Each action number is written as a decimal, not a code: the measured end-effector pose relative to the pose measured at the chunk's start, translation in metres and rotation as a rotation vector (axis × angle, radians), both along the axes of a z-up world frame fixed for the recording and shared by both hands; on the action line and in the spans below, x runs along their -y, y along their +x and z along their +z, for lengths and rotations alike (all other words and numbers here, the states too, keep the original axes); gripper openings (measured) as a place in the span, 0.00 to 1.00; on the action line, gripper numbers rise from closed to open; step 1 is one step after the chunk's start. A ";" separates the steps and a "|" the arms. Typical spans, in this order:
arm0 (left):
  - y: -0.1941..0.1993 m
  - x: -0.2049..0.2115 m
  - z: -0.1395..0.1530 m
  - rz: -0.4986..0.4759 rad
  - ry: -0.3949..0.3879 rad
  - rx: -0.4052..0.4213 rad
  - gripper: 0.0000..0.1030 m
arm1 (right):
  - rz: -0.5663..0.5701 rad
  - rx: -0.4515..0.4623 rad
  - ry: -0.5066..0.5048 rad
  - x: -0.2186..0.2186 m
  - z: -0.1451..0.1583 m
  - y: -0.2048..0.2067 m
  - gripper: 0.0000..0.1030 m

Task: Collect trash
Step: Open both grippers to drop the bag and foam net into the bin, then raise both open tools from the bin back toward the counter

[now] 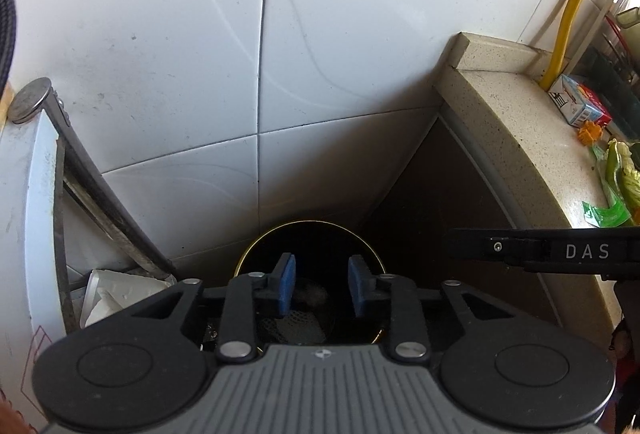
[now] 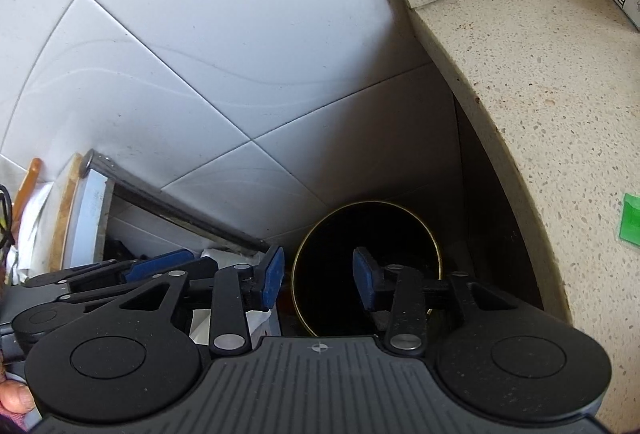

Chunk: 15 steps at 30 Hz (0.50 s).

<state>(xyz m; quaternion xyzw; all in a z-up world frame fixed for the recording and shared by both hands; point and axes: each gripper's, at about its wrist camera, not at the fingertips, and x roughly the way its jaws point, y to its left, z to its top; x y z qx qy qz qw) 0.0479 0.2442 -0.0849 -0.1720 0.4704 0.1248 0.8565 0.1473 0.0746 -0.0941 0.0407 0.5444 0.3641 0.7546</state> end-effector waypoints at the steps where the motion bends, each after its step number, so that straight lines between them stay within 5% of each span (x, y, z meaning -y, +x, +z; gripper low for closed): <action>1: 0.000 0.000 0.000 -0.001 0.002 0.000 0.27 | -0.001 0.001 0.001 0.001 0.000 0.000 0.47; 15: -0.005 0.001 0.006 0.008 0.009 0.001 0.41 | -0.019 0.006 0.009 0.009 0.005 -0.004 0.51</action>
